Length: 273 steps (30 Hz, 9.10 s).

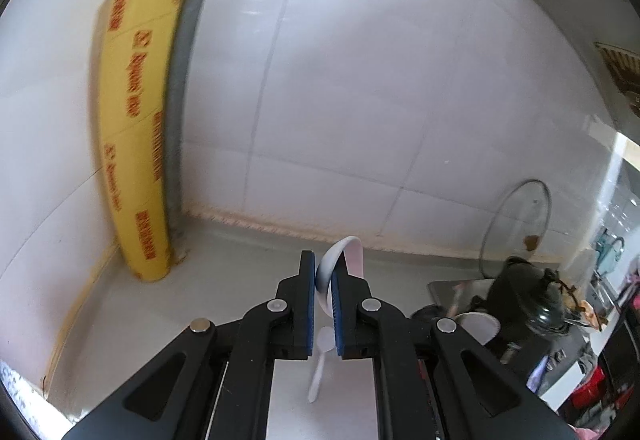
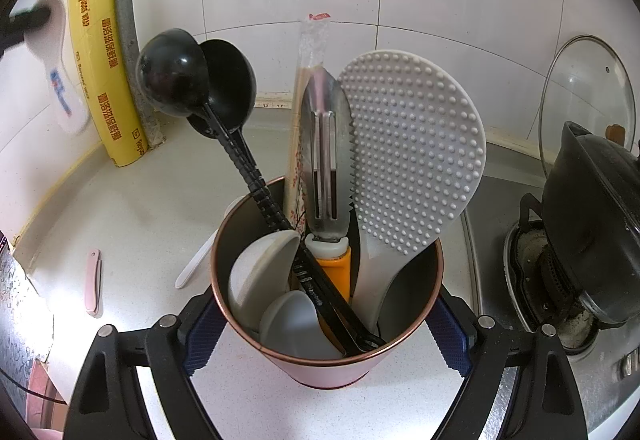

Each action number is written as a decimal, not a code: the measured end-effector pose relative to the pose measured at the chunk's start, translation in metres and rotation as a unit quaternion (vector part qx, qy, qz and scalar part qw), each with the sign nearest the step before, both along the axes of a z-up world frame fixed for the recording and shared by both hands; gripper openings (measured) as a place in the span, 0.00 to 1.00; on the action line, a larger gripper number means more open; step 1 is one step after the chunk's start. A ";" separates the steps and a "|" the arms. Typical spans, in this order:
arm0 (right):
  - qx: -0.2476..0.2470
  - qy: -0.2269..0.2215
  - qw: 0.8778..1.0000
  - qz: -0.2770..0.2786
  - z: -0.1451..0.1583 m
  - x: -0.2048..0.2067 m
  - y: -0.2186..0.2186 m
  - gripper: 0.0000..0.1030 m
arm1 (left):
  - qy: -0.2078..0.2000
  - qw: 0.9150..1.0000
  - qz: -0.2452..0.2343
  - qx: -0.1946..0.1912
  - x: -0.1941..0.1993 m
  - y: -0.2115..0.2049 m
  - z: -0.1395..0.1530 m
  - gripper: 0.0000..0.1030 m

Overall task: Organize utensils
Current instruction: 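Carry the white MAX spoon over the red holder with the left gripper, then lower the MAX spoon handle into the red holder and open the left gripper, then move the open left gripper to the pink-handled peeler on the counter, then close the left gripper on the pink peeler handle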

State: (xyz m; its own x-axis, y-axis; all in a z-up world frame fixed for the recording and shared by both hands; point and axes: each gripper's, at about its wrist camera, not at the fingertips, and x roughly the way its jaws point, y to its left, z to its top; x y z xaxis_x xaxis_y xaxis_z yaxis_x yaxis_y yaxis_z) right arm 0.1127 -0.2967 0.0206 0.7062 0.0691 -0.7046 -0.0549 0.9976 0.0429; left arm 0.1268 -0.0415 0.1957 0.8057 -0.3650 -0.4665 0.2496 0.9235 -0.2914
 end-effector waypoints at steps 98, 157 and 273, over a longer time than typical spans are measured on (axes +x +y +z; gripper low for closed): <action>-0.003 -0.001 1.000 0.004 -0.002 0.001 0.002 0.88 | 0.032 0.975 -0.191 0.107 0.013 -0.148 -0.065 0.08; -0.004 0.000 1.000 0.005 -0.001 0.000 0.006 0.88 | 0.199 0.972 0.119 0.032 0.044 0.058 -0.131 0.70; -0.010 0.003 1.000 0.005 -0.001 0.003 0.008 0.88 | 0.342 0.920 0.042 0.187 0.129 0.040 -0.298 0.48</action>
